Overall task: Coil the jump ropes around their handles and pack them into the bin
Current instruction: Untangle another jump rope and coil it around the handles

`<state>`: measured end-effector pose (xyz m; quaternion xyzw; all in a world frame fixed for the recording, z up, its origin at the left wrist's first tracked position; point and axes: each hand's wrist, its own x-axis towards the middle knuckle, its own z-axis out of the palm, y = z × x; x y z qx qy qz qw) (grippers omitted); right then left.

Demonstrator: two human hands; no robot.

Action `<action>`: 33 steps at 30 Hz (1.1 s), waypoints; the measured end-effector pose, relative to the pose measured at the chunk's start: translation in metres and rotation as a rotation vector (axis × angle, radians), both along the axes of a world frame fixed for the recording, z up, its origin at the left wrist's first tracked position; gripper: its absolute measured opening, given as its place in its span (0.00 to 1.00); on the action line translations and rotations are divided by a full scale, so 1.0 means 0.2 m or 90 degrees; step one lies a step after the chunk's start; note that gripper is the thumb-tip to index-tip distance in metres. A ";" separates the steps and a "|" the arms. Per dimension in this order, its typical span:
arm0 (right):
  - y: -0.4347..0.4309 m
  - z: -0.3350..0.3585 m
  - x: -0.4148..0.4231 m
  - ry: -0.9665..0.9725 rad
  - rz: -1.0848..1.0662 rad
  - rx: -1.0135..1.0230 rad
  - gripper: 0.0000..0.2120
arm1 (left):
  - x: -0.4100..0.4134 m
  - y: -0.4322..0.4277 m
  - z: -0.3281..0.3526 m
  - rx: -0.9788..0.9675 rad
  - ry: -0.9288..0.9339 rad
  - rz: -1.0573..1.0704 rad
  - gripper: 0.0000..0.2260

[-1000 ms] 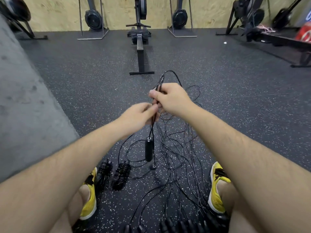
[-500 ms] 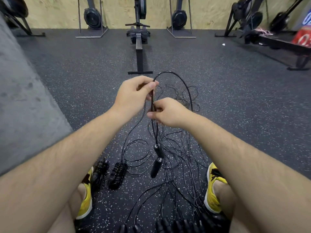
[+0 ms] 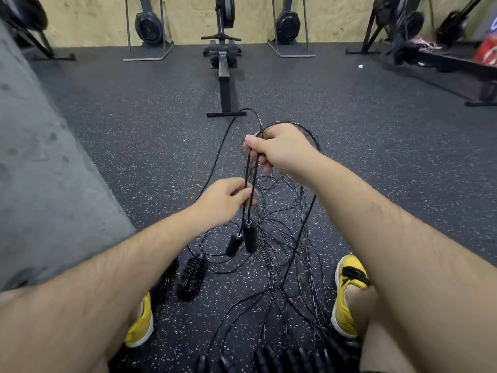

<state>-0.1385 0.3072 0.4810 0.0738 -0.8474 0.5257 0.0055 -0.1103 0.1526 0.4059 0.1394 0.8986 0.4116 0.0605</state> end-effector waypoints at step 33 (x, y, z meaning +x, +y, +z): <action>-0.03 -0.07 0.07 0.042 -0.006 0.003 0.12 | -0.08 -0.11 0.13 0.178 -0.029 -0.063 0.14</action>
